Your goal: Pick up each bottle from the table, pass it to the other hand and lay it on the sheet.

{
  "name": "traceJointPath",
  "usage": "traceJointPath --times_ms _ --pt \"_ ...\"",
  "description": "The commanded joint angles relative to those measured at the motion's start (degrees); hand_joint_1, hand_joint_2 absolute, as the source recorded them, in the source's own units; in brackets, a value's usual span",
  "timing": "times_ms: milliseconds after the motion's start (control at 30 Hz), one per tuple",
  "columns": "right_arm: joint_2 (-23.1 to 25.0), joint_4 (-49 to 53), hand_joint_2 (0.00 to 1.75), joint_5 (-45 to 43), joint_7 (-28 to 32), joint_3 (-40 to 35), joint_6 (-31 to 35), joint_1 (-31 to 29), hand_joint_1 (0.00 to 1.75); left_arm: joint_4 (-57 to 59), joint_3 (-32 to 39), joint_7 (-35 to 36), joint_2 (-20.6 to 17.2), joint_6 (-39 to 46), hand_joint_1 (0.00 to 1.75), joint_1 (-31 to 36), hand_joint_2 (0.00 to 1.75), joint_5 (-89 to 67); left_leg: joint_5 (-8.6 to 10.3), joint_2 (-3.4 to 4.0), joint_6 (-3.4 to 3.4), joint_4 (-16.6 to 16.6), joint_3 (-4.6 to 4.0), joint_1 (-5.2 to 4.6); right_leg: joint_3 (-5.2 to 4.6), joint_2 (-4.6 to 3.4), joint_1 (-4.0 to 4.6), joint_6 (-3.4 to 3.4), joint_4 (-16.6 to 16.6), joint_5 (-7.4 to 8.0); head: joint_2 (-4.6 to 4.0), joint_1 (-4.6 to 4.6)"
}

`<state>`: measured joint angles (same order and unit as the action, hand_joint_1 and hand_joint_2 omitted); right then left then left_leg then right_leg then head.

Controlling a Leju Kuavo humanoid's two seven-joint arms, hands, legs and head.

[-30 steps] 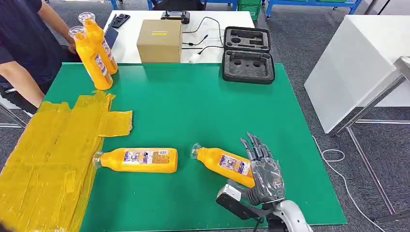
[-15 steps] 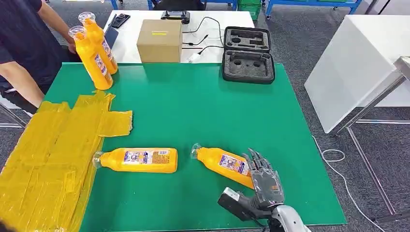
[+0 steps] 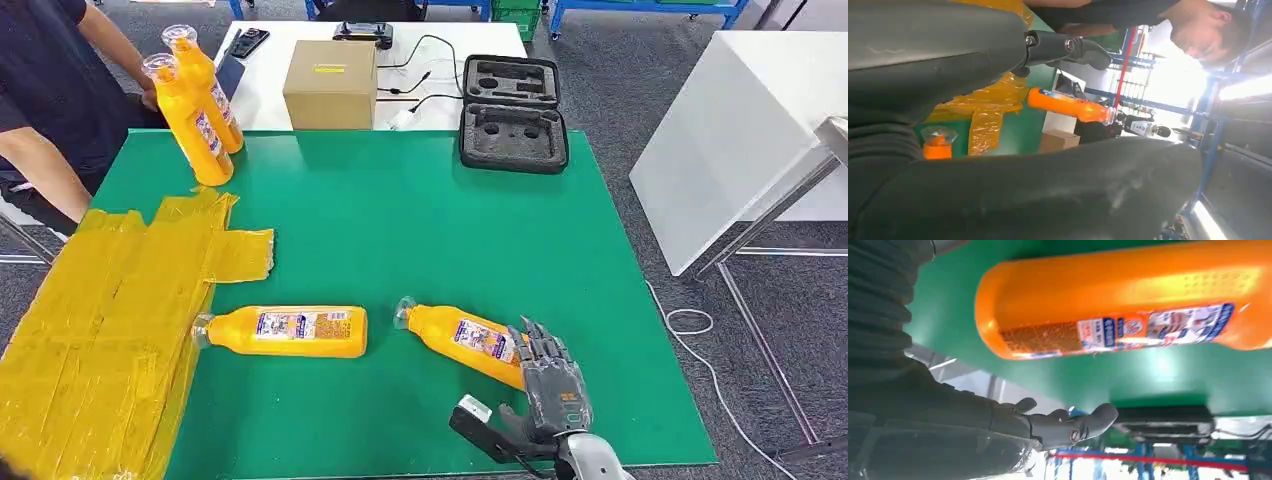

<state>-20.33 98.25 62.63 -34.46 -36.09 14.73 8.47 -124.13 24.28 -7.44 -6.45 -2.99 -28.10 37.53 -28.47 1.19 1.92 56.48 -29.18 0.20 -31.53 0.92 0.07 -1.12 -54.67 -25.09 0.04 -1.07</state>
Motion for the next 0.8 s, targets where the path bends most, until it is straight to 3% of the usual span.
traceJointPath --times_ms 33,400,667,800 --pt "7.5 -0.8 1.75 3.8 -1.9 5.7 -3.9 0.0 0.0 6.6 -2.3 1.1 -2.1 1.2 0.0 6.4 0.0 0.6 0.09 -0.22 -0.17 -0.2 0.14 -0.09 0.07 0.03 -0.11 0.06 0.0 -0.01 0.0 -0.02" --pt "9.0 -0.1 1.75 4.8 -1.7 8.3 -5.0 1.1 0.0 8.4 -4.7 0.6 -3.8 2.1 0.0 8.3 0.0 0.6 0.07 -0.14 -0.15 -0.1 0.2 -0.07 0.09 -0.01 -0.09 0.02 0.0 -0.04 0.0 0.0" --pt "12.4 1.8 1.75 5.3 -1.0 12.5 -9.5 2.6 0.0 11.8 -9.0 -0.3 -8.2 4.4 0.0 12.4 0.0 1.7 0.13 -0.29 -0.19 -0.1 0.12 -0.1 0.02 0.13 -0.11 0.05 0.0 -0.03 0.0 -0.02" --pt "12.8 2.6 1.75 5.1 -1.3 13.2 -11.1 3.2 0.0 12.2 -9.7 -0.3 -8.6 4.5 0.0 13.2 0.0 2.0 0.09 -0.17 -0.16 -0.1 0.1 -0.06 0.01 0.05 -0.06 0.04 0.0 -0.02 0.0 0.0"
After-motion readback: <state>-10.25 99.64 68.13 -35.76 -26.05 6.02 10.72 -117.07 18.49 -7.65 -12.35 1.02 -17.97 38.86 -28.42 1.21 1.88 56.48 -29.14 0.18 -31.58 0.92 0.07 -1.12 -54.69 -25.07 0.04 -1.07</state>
